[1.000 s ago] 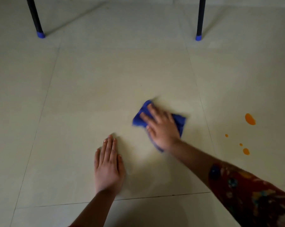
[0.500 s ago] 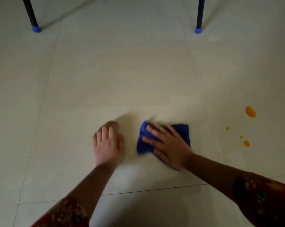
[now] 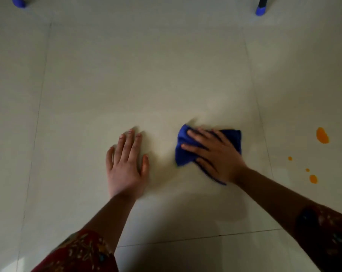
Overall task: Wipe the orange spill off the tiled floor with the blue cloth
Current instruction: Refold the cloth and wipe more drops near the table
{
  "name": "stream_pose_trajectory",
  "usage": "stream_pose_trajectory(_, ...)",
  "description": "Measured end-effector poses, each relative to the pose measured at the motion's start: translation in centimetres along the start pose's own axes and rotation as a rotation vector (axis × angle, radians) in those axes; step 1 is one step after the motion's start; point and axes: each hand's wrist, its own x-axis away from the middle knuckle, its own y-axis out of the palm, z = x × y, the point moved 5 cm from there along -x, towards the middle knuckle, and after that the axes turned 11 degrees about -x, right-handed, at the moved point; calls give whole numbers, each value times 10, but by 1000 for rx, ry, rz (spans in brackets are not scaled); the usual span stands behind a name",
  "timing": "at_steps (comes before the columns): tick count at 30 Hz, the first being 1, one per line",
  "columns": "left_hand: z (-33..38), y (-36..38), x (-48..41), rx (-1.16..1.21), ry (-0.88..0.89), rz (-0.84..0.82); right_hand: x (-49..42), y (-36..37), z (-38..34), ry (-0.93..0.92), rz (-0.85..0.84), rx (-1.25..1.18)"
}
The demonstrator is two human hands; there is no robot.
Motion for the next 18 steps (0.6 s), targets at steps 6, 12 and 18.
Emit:
stream_pose_trajectory(6,3,3,-4,-33,1,-17,-81,-40,112,720,308,-24)
stream_pose_trajectory(12,-4,1,-3,-27,0,15,-156,-5,-8,203,199,-52)
stream_pose_trajectory(18,-1,2,-7,-7,0,27,-39,-15,43,169,73,-3)
